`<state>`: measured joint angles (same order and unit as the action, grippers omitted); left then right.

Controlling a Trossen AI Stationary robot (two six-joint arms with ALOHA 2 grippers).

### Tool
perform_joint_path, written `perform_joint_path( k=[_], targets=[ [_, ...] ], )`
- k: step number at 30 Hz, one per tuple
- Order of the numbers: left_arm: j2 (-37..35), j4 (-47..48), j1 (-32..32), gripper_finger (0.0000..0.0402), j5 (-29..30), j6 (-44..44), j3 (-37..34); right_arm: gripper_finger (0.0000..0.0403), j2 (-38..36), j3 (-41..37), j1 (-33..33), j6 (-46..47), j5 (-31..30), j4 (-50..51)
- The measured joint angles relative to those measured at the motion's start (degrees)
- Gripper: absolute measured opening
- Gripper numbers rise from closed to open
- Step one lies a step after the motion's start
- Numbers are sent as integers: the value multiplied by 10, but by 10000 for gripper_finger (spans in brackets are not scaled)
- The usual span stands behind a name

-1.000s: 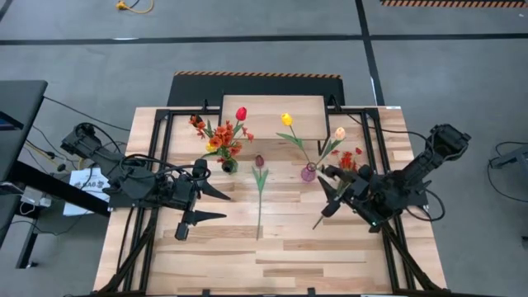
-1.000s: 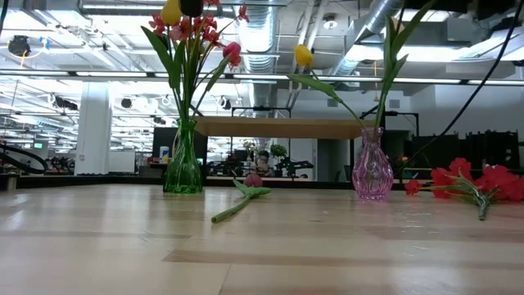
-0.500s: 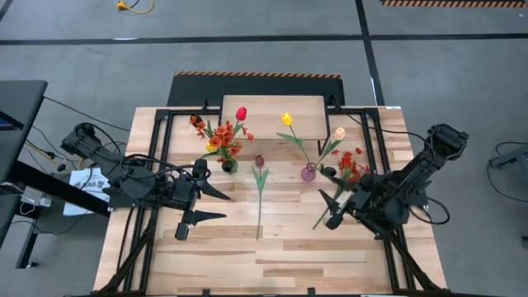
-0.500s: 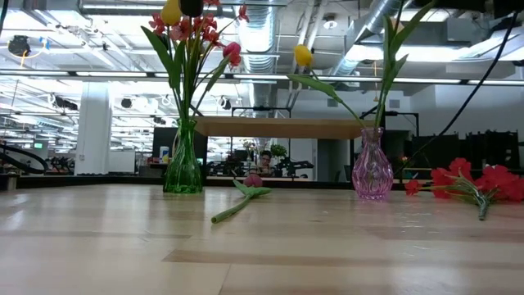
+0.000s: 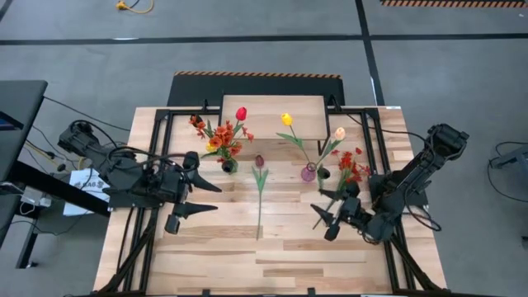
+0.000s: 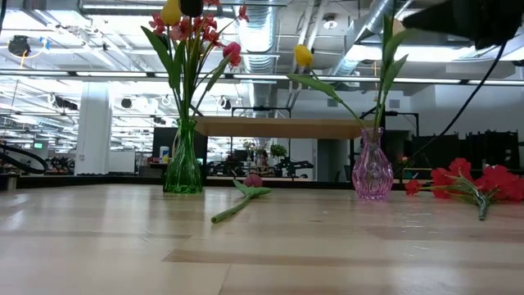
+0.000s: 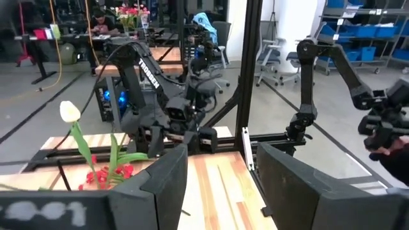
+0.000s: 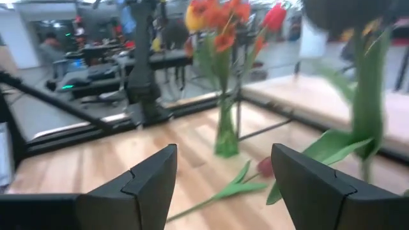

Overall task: Pick and place flowers into a vace then onto a shelf
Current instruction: Put the dark red tulip into the purple vase

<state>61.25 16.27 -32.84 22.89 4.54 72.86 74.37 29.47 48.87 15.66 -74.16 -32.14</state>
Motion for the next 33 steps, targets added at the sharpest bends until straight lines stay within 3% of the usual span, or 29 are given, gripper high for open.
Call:
perform_joint_path(
  k=[4,12,23,33],
  targets=[
    [-11,35,0,178,0,27,0,246,15,0,-17,79,51,47],
    [-22,115,0,178,-32,105,0,246,105,25,-49,84,130,25],
    [-22,151,-25,178,-26,147,0,246,216,110,-89,96,143,36],
    [-25,174,-40,178,-19,149,0,226,311,181,-149,168,154,36]
  ],
)
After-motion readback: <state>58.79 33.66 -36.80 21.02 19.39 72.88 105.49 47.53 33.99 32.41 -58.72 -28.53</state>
